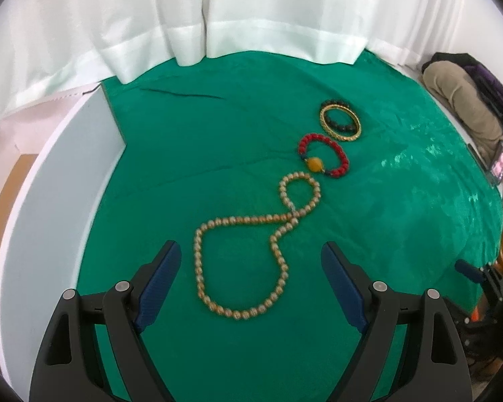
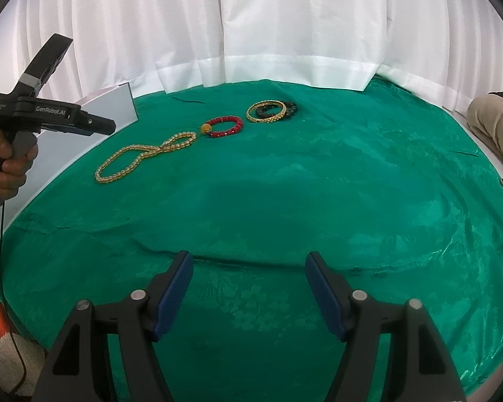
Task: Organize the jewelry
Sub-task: 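Grasp the gold bead necklace with the left tool, then lift the bead necklace with left tool while right tool grasps the gold bangle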
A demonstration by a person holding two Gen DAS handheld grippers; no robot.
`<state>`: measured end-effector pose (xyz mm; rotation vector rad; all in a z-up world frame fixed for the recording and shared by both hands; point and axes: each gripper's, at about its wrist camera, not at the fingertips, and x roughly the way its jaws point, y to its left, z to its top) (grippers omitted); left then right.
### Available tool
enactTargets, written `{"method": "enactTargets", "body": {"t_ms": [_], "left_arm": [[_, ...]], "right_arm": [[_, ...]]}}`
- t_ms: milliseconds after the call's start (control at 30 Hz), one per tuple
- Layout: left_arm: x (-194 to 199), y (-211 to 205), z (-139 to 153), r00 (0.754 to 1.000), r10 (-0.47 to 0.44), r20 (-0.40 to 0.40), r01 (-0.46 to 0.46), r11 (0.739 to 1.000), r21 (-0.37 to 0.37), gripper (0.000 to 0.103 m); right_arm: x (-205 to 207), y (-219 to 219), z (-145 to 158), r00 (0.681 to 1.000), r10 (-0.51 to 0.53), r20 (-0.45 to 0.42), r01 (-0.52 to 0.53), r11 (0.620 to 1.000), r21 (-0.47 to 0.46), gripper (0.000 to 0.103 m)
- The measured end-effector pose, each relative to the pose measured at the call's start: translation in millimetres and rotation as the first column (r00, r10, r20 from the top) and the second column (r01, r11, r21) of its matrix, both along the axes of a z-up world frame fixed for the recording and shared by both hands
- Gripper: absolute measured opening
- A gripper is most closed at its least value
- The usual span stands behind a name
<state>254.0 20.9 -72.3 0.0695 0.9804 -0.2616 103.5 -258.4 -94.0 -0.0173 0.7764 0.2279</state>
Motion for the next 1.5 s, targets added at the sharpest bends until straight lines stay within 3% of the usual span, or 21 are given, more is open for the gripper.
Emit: {"method": "enactTargets", "body": {"t_ms": [100,233,333,400,467,633,733,767,800,833,933,1067,1233,1400,1500], "left_arm": [[16,12,2,0.999,0.052,0.011,-0.051,0.998,-0.031,0.087],[40,36,4,0.990,0.141,-0.011,-0.141,0.975,-0.170,0.086],[55,32,-8,0.995,0.076,-0.062,-0.087,0.974,-0.211,0.087],[59,19,-20,0.997,0.012,-0.077,-0.026,0.984,-0.174,0.086],[54,-5,-31,0.995,-0.081,-0.050,0.076,0.993,-0.090,0.086],[38,-49,-54,0.964,-0.261,-0.042,0.263,0.964,0.050,0.085],[31,-54,-56,0.959,-0.281,-0.020,0.282,0.957,0.065,0.065],[30,-52,-54,0.961,-0.277,-0.017,0.277,0.960,0.046,0.043],[30,-51,-52,0.963,-0.268,-0.020,0.268,0.963,0.038,0.013],[30,-50,-52,0.965,-0.260,-0.031,0.261,0.965,0.028,0.006],[20,-46,-50,0.968,-0.249,-0.042,0.250,0.968,0.009,0.006],[-7,-28,-35,0.982,-0.185,-0.025,0.179,0.973,-0.142,0.005],[-44,-6,-10,0.994,-0.111,0.016,0.112,0.963,-0.245,0.005],[-62,7,-16,0.999,-0.053,-0.001,0.051,0.966,-0.255,0.005],[-69,14,-24,1.000,-0.017,-0.017,0.012,0.966,-0.259,0.005]], "right_arm": [[0,-2,-1,1.000,-0.006,0.000,0.006,1.000,0.004,0.071],[-1,-3,-2,1.000,-0.007,-0.001,0.007,1.000,0.011,0.071],[0,-2,-3,1.000,-0.001,-0.009,0.002,1.000,0.009,0.071],[0,-1,-3,1.000,0.000,-0.009,0.000,1.000,0.009,0.071],[0,1,-3,1.000,0.004,-0.008,-0.004,1.000,0.007,0.071],[-3,6,-6,1.000,0.020,-0.017,-0.020,1.000,0.002,0.071],[-4,7,-6,1.000,0.025,-0.017,-0.024,1.000,0.002,0.071],[-5,7,-5,1.000,0.025,-0.014,-0.025,1.000,0.002,0.071],[-5,7,-4,1.000,0.024,-0.010,-0.024,1.000,0.001,0.071],[-5,7,-4,1.000,0.023,-0.009,-0.023,1.000,0.001,0.071],[-4,6,-5,1.000,0.019,-0.014,-0.019,1.000,0.007,0.071],[-6,5,-4,1.000,0.015,-0.006,-0.015,1.000,0.007,0.071],[-8,2,-2,1.000,0.004,0.000,-0.004,1.000,0.013,0.071],[7,-7,6,1.000,0.018,-0.015,-0.017,0.998,0.064,0.071],[43,-23,21,0.999,0.028,-0.039,-0.023,0.991,0.130,0.071]]}}
